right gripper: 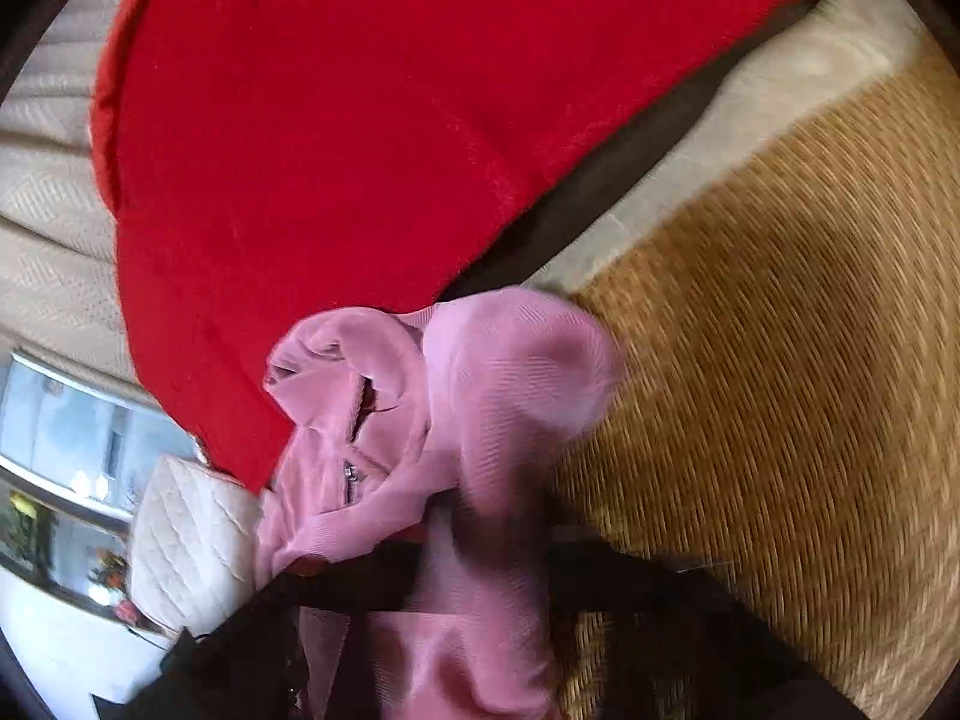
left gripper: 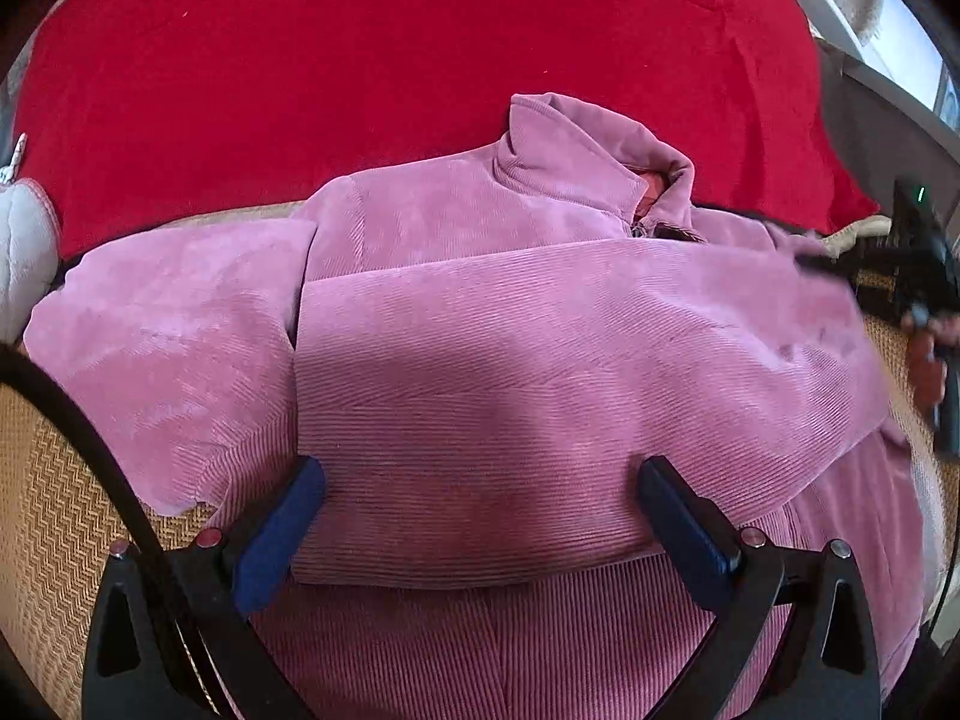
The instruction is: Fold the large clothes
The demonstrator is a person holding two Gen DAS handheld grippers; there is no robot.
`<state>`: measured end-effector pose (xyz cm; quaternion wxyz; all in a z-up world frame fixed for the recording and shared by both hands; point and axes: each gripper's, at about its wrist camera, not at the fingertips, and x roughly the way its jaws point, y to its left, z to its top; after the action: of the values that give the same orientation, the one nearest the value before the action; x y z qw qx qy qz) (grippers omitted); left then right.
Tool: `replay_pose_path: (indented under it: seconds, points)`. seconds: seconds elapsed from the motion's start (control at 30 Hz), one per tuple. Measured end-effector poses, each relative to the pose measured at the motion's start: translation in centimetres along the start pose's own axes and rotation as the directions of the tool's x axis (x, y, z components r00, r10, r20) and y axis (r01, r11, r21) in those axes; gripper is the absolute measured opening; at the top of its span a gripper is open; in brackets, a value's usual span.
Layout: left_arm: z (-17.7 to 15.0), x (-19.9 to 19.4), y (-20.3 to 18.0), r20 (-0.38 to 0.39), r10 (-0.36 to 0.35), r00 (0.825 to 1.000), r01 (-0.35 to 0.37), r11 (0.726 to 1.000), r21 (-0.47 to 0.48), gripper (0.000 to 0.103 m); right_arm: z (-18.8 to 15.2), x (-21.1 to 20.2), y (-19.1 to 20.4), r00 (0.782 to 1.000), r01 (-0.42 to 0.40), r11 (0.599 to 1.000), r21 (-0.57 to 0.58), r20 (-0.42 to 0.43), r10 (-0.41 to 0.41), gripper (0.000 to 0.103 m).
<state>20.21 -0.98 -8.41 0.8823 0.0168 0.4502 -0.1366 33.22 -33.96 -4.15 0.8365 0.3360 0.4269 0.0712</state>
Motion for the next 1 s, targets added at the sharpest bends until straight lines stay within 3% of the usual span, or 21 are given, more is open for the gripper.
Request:
replay_pose_path:
  seconds: [0.1, 0.23, 0.3, 0.37, 0.4, 0.47, 0.6, 0.63, 0.67, 0.7, 0.8, 0.87, 1.0]
  points:
    - [0.0, 0.2, 0.0, 0.009, -0.002, 1.0, 0.002, 1.0, 0.001, 0.103, 1.5, -2.4, 2.5, 0.992, 0.055, 0.992, -0.113, 0.118, -0.042, 0.008]
    - [0.2, 0.1, 0.1, 0.005, -0.004, 1.0, 0.004, 1.0, -0.008, 0.103, 1.8, -0.4, 1.4, 0.989, 0.147, 0.977, -0.155, 0.029, -0.144, 0.014]
    - [0.2, -0.1, 0.1, 0.001, -0.002, 1.0, 0.002, 1.0, -0.005, 0.103, 0.8, -1.5, -0.6, 0.994, 0.102, 0.993, -0.057, 0.051, -0.099, 0.027]
    - [0.2, -0.2, 0.2, -0.001, -0.003, 1.0, 0.003, 1.0, -0.006, 0.103, -0.6, -3.3, -2.0, 0.994, 0.05, 0.999, 0.017, 0.101, -0.051, 0.078]
    - [0.2, -0.2, 0.2, -0.002, -0.003, 1.0, 0.003, 1.0, -0.008, 0.103, -1.5, -4.8, -2.4, 0.992, 0.006, 0.999, 0.047, 0.129, -0.012, 0.079]
    - [0.2, -0.2, 0.2, -0.001, -0.001, 1.0, 0.001, 1.0, -0.018, 0.103, -3.2, -5.9, -1.8, 0.995, -0.039, 0.998, 0.048, 0.098, 0.034, 0.079]
    - [0.0, 0.1, 0.0, 0.004, 0.016, 1.0, -0.016, 0.999, -0.029, 0.103, -7.1, -5.2, 0.9, 0.999, -0.002, 0.997, -0.077, -0.043, -0.001, 0.078]
    - [0.0, 0.1, 0.0, 0.008, 0.018, 1.0, -0.018, 0.999, -0.026, 0.103, -7.9, -4.5, 1.6, 0.997, 0.027, 0.991, -0.128, -0.074, -0.037, 0.064]
    - [0.0, 0.1, 0.0, 0.009, 0.012, 1.0, -0.012, 1.0, -0.026, 0.103, -8.8, -3.8, 2.2, 0.986, 0.12, 0.971, -0.206, -0.092, -0.142, 0.006]
    - [0.0, 0.1, 0.0, 0.007, 0.009, 1.0, -0.009, 1.0, -0.025, 0.103, -9.1, -3.8, 2.0, 0.981, 0.155, 0.964, -0.216, -0.078, -0.176, 0.009]
    - [-0.2, 0.0, 0.0, 0.002, 0.014, 1.0, -0.014, 1.0, -0.014, 0.103, -8.8, -5.3, 0.7, 0.984, 0.171, 0.974, -0.148, -0.034, -0.178, 0.009]
    - [-0.3, 0.0, 0.0, 0.012, 0.01, 1.0, -0.01, 1.0, -0.022, 0.103, -8.9, -5.6, -0.1, 0.985, 0.163, 0.981, -0.106, -0.038, -0.168, 0.028]
    - [-0.3, 0.0, -0.1, 0.023, 0.01, 1.0, -0.009, 1.0, -0.03, 0.103, -7.6, -7.8, 1.5, 0.978, 0.203, 0.973, -0.112, 0.078, -0.195, 0.04]
